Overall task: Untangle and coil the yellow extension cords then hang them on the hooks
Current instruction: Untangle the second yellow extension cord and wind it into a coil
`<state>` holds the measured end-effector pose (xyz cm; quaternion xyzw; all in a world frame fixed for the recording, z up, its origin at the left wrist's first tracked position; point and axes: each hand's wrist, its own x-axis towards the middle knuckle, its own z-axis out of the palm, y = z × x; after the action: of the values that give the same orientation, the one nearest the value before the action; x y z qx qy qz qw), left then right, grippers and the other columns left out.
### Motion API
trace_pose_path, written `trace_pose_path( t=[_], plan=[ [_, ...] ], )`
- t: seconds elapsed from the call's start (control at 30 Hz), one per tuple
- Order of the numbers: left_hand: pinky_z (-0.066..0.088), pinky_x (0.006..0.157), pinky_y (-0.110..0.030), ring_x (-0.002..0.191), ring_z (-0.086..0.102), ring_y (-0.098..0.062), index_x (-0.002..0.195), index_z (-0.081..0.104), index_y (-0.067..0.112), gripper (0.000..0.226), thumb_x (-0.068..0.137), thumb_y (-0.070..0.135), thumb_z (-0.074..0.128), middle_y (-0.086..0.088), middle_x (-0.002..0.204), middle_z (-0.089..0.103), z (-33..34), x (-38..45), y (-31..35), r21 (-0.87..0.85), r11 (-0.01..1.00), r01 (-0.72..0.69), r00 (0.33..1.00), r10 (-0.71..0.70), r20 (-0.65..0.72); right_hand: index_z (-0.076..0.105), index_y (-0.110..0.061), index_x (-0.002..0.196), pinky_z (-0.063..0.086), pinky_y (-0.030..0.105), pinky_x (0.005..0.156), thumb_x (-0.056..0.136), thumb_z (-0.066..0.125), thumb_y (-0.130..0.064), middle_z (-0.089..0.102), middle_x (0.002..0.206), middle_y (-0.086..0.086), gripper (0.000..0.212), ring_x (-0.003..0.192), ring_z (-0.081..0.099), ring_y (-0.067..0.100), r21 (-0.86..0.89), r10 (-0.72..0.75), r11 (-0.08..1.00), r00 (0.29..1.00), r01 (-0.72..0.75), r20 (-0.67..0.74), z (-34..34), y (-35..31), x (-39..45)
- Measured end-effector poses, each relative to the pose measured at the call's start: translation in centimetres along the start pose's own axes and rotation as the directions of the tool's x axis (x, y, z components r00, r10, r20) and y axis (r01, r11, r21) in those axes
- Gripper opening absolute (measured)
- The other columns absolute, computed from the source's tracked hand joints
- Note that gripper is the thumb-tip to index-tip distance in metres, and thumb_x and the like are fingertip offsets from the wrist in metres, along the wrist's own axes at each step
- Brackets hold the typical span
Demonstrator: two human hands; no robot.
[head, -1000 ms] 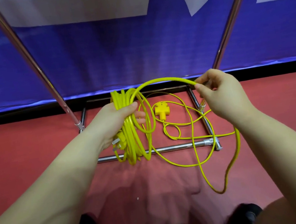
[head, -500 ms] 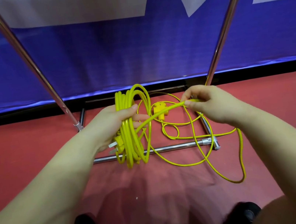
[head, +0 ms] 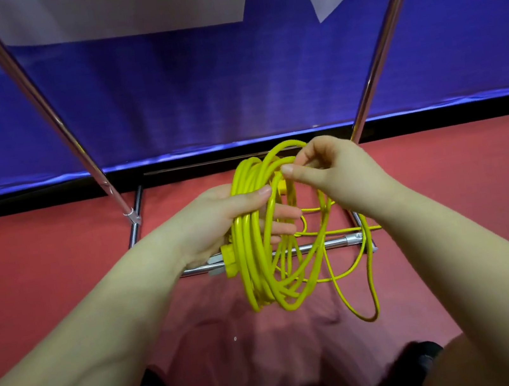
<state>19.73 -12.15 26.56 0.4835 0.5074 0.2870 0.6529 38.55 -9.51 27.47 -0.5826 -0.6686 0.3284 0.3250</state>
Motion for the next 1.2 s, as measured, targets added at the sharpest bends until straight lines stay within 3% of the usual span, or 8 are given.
trace_pose_path(
  t=[0.1, 0.27, 0.4, 0.53, 0.63, 0.7, 0.97, 1.2],
  plan=[
    [0.055, 0.084, -0.043, 0.091, 0.069, -0.027, 0.113, 0.062, 0.01, 0.055, 0.072, 0.046, 0.07, -0.013, 0.104, 0.071, 0.1, 0.0, -0.1, 0.019, 1.0, 0.011, 1.0, -0.011, 0.009, 0.058, -0.01, 0.08, 0.037, 0.025, 0.057, 0.078, 0.071, -0.038, 0.054, 0.062, -0.002, 0.031, 0.058, 0.046, 0.01, 0.068, 0.047, 0.996, 0.997, -0.052, 0.069, -0.1, -0.2, 0.0],
    [0.053, 0.05, -0.026, 0.054, 0.065, -0.014, 0.09, 0.064, 0.008, 0.018, 0.089, 0.023, 0.055, -0.005, 0.069, 0.069, 1.0, -0.4, 0.1, -0.102, 0.995, -0.017, 0.999, 0.021, 0.035, 0.059, -0.012, 0.073, 0.037, 0.025, 0.059, 0.075, 0.075, -0.028, 0.054, 0.069, 0.007, 0.022, 0.064, 0.045, 0.014, 0.129, -0.007, 0.991, 0.978, -0.02, 0.207, 0.2, -1.0, -0.7],
    [0.051, 0.055, -0.029, 0.046, 0.053, -0.014, 0.08, 0.059, 0.013, 0.011, 0.088, 0.019, 0.055, 0.001, 0.055, 0.055, 1.0, -0.3, 0.3, -0.141, 0.988, -0.068, 0.997, 0.071, 0.015, 0.062, -0.011, 0.08, 0.04, 0.024, 0.062, 0.079, 0.071, -0.029, 0.058, 0.072, 0.006, 0.02, 0.066, 0.049, 0.012, 0.137, -0.011, 0.99, 0.98, -0.017, 0.197, 0.0, -0.8, -0.6],
    [0.05, 0.051, -0.024, 0.043, 0.048, -0.011, 0.07, 0.051, 0.012, 0.022, 0.091, 0.018, 0.05, 0.002, 0.053, 0.049, 0.1, 0.1, 0.8, -0.264, 0.956, -0.125, 0.991, 0.11, -0.072, 0.059, -0.013, 0.091, 0.05, 0.037, 0.079, 0.087, 0.062, -0.033, 0.068, 0.088, 0.012, 0.021, 0.082, 0.064, 0.025, -0.233, 0.169, 0.968, 0.927, -0.092, 0.335, -0.5, 1.4, -0.1],
    [0.05, 0.052, -0.023, 0.043, 0.047, -0.009, 0.079, 0.054, 0.015, 0.016, 0.093, 0.021, 0.049, 0.004, 0.052, 0.049, -0.9, 0.2, 1.4, -0.349, 0.923, -0.165, 0.981, 0.117, -0.154, 0.064, -0.006, 0.096, 0.049, 0.035, 0.082, 0.092, 0.051, -0.022, 0.07, 0.101, 0.015, 0.021, 0.096, 0.064, 0.03, -0.577, 0.377, 0.813, 0.823, -0.075, 0.424, -0.7, 2.6, -0.5],
    [0.05, 0.051, -0.022, 0.042, 0.048, -0.008, 0.082, 0.055, 0.016, 0.016, 0.094, 0.022, 0.047, 0.005, 0.051, 0.049, -1.6, 0.2, 1.7, -0.377, 0.905, -0.198, 0.969, 0.124, -0.213, 0.063, -0.001, 0.098, 0.049, 0.037, 0.086, 0.093, 0.047, -0.02, 0.069, 0.104, 0.018, 0.025, 0.099, 0.064, 0.031, -0.619, 0.427, 0.782, 0.784, -0.07, 0.451, -0.8, 2.8, -0.8],
    [0.05, 0.054, -0.024, 0.043, 0.05, -0.008, 0.083, 0.057, 0.015, 0.015, 0.093, 0.024, 0.051, 0.006, 0.05, 0.05, -2.3, 0.3, 1.6, -0.359, 0.912, -0.197, 0.954, 0.093, -0.285, 0.041, -0.015, 0.072, 0.052, 0.026, 0.048, 0.094, 0.053, -0.016, 0.06, 0.063, 0.007, 0.025, 0.047, 0.062, 0.014, -0.054, 0.309, 0.95, 0.909, -0.306, 0.279, -1.1, 1.7, -0.2],
    [0.054, 0.053, -0.025, 0.048, 0.06, -0.011, 0.073, 0.055, 0.011, 0.017, 0.09, 0.013, 0.056, 0.002, 0.054, 0.059, -1.4, 0.4, 1.2, -0.179, 0.97, -0.168, 0.958, 0.118, -0.262, 0.056, -0.013, 0.082, 0.054, 0.019, 0.048, 0.095, 0.049, -0.02, 0.063, 0.053, -0.003, 0.017, 0.045, 0.061, 0.007, 0.598, 0.314, 0.675, 0.901, -0.433, 0.298, -2.7, -0.9, 0.0]
  ],
)
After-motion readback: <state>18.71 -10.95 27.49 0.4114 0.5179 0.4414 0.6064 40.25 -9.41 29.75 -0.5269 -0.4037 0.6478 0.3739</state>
